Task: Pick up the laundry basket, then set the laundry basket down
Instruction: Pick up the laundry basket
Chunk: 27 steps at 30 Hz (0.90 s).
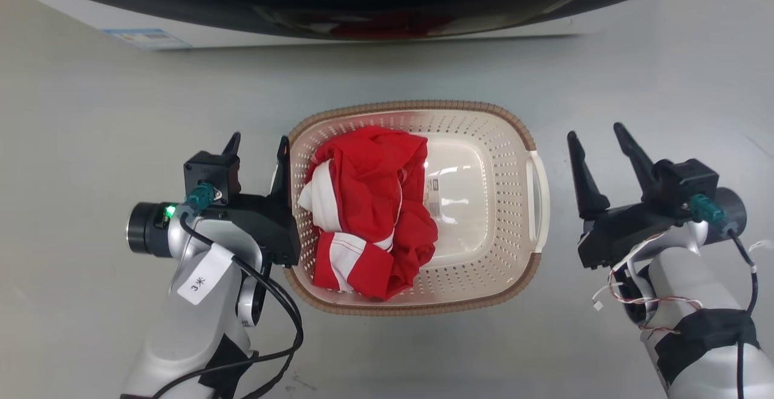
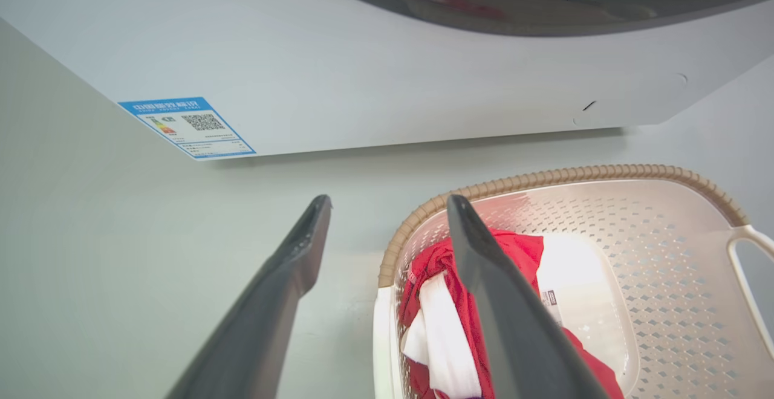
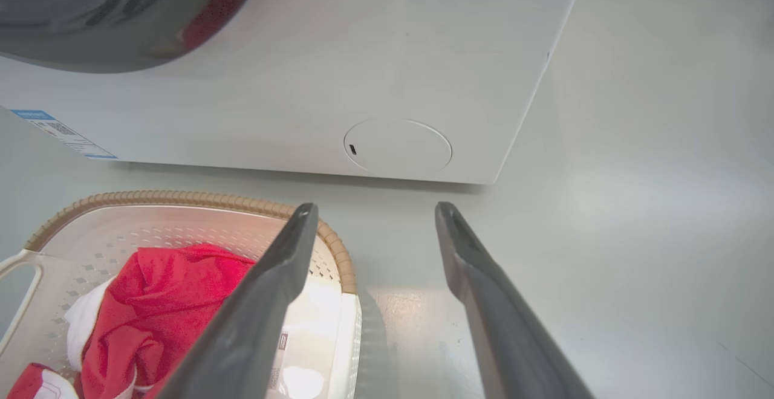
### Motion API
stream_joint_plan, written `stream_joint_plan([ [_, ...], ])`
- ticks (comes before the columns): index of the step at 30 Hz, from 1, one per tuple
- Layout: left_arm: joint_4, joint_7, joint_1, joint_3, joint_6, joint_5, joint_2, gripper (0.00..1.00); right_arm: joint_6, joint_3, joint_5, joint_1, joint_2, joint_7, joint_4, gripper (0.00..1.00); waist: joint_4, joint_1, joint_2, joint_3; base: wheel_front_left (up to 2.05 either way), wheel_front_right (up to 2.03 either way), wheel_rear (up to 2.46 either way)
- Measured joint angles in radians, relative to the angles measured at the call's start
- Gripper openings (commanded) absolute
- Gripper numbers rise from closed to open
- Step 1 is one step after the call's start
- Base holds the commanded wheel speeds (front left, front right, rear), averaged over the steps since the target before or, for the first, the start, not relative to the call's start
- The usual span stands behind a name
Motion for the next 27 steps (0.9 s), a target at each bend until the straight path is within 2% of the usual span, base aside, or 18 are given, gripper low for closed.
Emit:
stream_joint_plan([
  [14,0.184,-0.001,-0.016,-0.034,-0.046,-0.012,-0.006,1.0,0.013,0.045,-0.007,-0.029,0.04,0.0,0.151,1.0,-0.002,-0.0002,-0.0001,0.076,0.0,0.0,0.0],
  [27,0.287,-0.008,-0.104,-0.05,-0.078,-0.016,-0.009,1.0,0.023,0.063,-0.007,-0.086,0.054,0.0,0.226,1.0,-0.012,-0.0001,-0.0001,0.149,0.0,0.0,0.0],
])
